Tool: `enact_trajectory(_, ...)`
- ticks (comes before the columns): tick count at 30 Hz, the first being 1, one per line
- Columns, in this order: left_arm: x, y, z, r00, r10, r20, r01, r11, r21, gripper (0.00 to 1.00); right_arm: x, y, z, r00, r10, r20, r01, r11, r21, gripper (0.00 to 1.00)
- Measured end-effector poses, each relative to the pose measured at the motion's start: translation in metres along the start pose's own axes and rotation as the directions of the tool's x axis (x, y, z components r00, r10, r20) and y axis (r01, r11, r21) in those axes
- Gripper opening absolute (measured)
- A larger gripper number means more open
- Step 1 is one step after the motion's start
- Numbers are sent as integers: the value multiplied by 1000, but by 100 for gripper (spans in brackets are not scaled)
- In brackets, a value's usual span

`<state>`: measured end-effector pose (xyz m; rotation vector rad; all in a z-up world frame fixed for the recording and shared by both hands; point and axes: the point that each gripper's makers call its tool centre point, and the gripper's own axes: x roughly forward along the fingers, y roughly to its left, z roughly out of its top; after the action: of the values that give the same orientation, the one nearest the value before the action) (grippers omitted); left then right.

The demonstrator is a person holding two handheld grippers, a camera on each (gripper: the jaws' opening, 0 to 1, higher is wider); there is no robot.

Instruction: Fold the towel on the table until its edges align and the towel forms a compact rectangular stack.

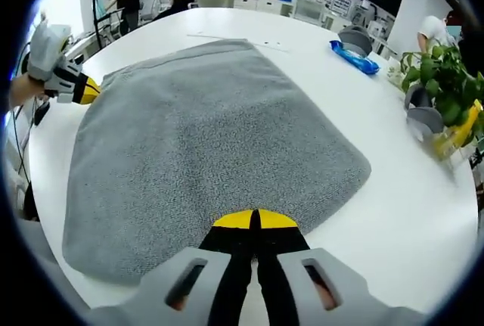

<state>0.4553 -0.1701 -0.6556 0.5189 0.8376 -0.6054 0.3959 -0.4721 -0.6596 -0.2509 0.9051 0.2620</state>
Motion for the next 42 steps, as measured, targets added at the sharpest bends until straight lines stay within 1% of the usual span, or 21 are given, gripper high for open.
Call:
enact_trajectory(10,5,4,7,1000,-10,9,10,1000,24,1,-5,2,-7,1000,7,25,-8,999,38,0)
enact_trajectory(13,9,6,11,1000,-13,6,13,999,37,1,-7,4,-9,1000,6,28,-7,999,51,0)
enact_trajectory(18,12,5,17,1000,-11,2,11,998,64,1,-10,7,-12,1000,3,30,-4,999,49,0)
enact_trajectory(22,16,11,22,1000,-16,4,15,997,71,1,-13,10,-15,999,7,32,-8,999,53,0)
enact_trajectory(28,21,15,28,1000,-22,12,21,997,77,1,-18,15,-20,999,14,40,-17,997,74,0)
enact_trajectory(33,23,16,34,1000,-16,23,14,997,72,1,-21,21,-23,999,16,36,-17,999,43,0)
enact_trajectory(36,25,16,37,1000,-10,29,8,996,84,1,-23,23,-25,999,18,37,-19,999,37,0)
enact_trajectory(39,26,17,41,999,-5,53,2,997,72,1,-24,25,-27,999,20,37,-22,998,51,0)
enact_trajectory(40,27,18,42,998,-3,66,-1,998,61,1,-25,26,-28,999,19,37,-21,998,57,0)
enact_trajectory(41,28,19,44,997,3,78,-5,1000,28,1,-26,28,-29,999,18,37,-20,998,59,0)
enact_trajectory(42,29,20,44,997,3,80,-5,1000,25,1,-26,29,-30,999,17,36,-20,998,61,0)
